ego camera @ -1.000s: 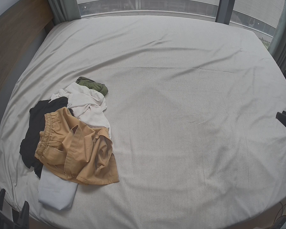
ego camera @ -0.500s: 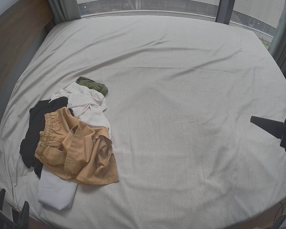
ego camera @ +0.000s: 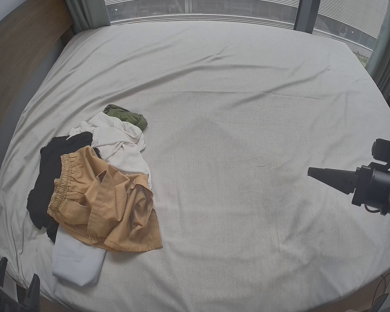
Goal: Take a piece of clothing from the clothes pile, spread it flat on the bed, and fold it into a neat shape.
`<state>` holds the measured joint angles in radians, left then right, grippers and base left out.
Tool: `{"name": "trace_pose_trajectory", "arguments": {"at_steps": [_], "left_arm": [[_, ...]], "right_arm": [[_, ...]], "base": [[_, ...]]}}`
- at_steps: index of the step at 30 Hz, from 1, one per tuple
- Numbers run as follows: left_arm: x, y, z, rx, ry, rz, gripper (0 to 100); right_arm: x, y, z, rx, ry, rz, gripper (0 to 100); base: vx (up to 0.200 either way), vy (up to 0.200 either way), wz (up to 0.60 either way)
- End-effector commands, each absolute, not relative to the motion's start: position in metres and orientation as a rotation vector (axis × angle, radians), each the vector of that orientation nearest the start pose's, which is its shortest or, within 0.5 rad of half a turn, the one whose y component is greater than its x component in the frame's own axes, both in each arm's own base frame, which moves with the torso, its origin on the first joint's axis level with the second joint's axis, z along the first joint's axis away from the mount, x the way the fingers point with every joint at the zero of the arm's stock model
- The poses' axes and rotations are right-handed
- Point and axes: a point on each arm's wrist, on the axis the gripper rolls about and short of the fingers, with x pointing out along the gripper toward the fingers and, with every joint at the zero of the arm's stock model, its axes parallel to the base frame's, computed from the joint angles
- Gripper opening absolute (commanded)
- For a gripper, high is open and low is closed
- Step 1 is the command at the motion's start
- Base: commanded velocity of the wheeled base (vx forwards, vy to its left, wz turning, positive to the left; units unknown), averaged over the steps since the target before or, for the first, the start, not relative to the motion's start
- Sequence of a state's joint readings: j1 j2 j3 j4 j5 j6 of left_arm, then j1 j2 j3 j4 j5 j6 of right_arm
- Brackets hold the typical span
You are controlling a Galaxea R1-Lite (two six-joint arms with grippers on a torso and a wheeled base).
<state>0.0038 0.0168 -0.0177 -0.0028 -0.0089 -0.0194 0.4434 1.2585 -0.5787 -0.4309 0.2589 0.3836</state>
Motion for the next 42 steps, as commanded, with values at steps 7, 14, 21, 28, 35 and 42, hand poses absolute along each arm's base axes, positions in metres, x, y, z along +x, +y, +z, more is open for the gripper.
{"name": "trace_pose_trajectory", "arguments": {"at_steps": [7, 14, 21, 28, 35, 42], "left_arm": [[-0.023, 0.000, 0.076, -0.021, -0.003, -0.005, 100], [-0.023, 0.000, 0.076, -0.021, -0.003, -0.005, 100], [-0.023, 0.000, 0.076, -0.021, -0.003, -0.005, 100], [-0.023, 0.000, 0.076, -0.023, -0.003, -0.005, 100], [-0.023, 0.000, 0.076, -0.023, -0.003, -0.005, 100], [-0.023, 0.000, 0.076, -0.023, -0.003, -0.005, 100]], "right_arm": [[0.186, 0.111, 0.186, 0.315, 0.509, 0.682, 100], [0.203, 0.135, 0.170, 0.300, 0.517, 0.733, 100], [0.220, 0.161, 0.149, 0.282, 0.569, 0.769, 100], [0.240, 0.183, 0.142, 0.276, 0.571, 0.790, 100], [0.255, 0.208, 0.132, 0.271, 0.591, 0.821, 100], [0.268, 0.243, 0.106, 0.290, 0.631, 0.851, 100]], "base": [[0.000, 0.000, 0.00], [0.000, 0.000, 0.00], [0.000, 0.000, 0.00], [0.000, 0.000, 0.00], [0.000, 0.000, 0.00], [0.000, 0.000, 0.00]]}}
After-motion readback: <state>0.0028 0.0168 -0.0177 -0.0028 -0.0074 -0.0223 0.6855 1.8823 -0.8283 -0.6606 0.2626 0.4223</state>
